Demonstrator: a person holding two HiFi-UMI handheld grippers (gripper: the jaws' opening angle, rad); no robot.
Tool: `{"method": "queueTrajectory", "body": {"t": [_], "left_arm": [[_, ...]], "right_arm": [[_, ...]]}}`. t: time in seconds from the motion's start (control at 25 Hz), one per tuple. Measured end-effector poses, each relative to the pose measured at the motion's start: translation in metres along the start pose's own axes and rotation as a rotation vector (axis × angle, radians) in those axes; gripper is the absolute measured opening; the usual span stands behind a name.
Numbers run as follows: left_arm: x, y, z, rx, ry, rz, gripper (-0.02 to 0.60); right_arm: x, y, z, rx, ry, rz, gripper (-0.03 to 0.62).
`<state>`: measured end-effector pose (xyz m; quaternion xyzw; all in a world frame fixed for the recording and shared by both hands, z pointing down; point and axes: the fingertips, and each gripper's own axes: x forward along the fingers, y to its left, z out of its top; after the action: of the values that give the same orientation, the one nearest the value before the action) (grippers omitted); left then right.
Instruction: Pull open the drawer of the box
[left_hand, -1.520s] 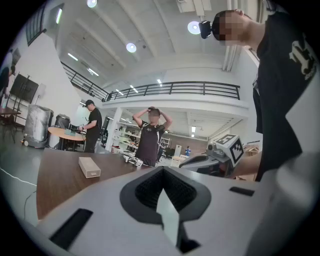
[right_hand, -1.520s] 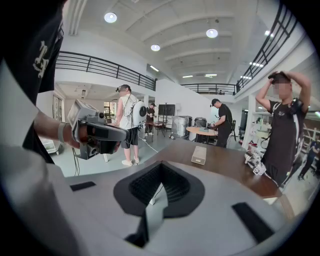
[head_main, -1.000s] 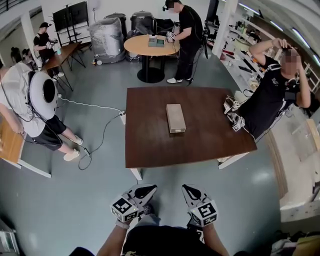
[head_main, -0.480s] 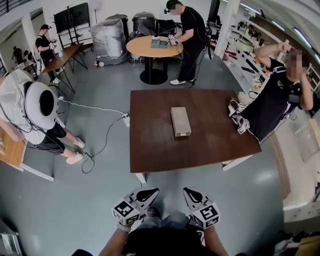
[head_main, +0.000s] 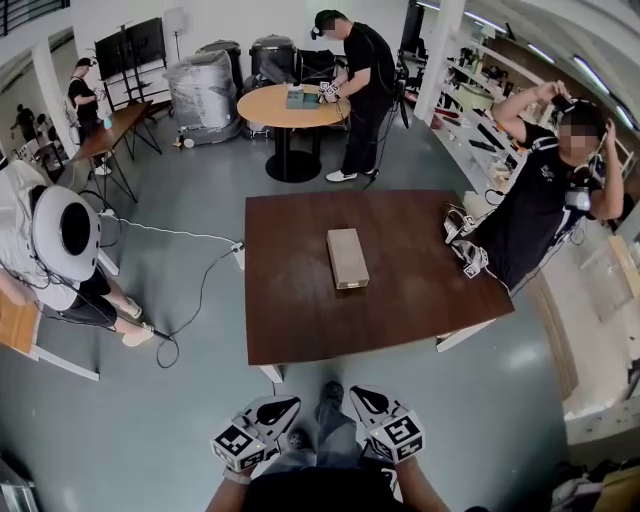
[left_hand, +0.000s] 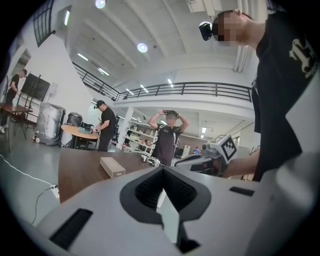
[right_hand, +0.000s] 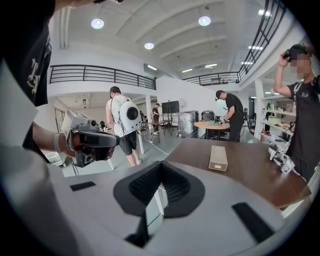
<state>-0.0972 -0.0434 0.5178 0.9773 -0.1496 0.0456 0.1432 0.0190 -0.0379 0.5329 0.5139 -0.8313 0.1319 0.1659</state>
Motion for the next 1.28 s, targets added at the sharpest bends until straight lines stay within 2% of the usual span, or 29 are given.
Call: {"method": "queueTrajectory", "body": {"t": [0.32, 0.48, 0.64, 0.84, 1.28], "left_arm": [[0.012, 0.032, 0.013, 0.015, -0.006, 0.046, 0.004], [0.025, 0.052, 0.022, 0.022, -0.001, 0.070, 0.005], [0.045, 0.070, 0.032, 0.019, 0.006, 0.085, 0.005], [0.073, 0.096, 0.044, 0.018, 0.021, 0.095, 0.005], [0.122, 0.150, 0.073, 0.029, 0.024, 0.089, 0.004]], "right_arm": [[0.039, -0.036, 0.001, 0.036, 0.017, 0.009, -0.012], [0.063, -0.062, -0.011, 0.038, 0.096, 0.012, -0.012], [0.088, -0.095, -0.020, 0.089, 0.145, 0.026, -0.012], [0.122, -0.131, -0.024, 0.045, 0.201, 0.047, -0.012], [0.178, -0.183, -0.006, 0.035, 0.212, 0.050, -0.003]]}}
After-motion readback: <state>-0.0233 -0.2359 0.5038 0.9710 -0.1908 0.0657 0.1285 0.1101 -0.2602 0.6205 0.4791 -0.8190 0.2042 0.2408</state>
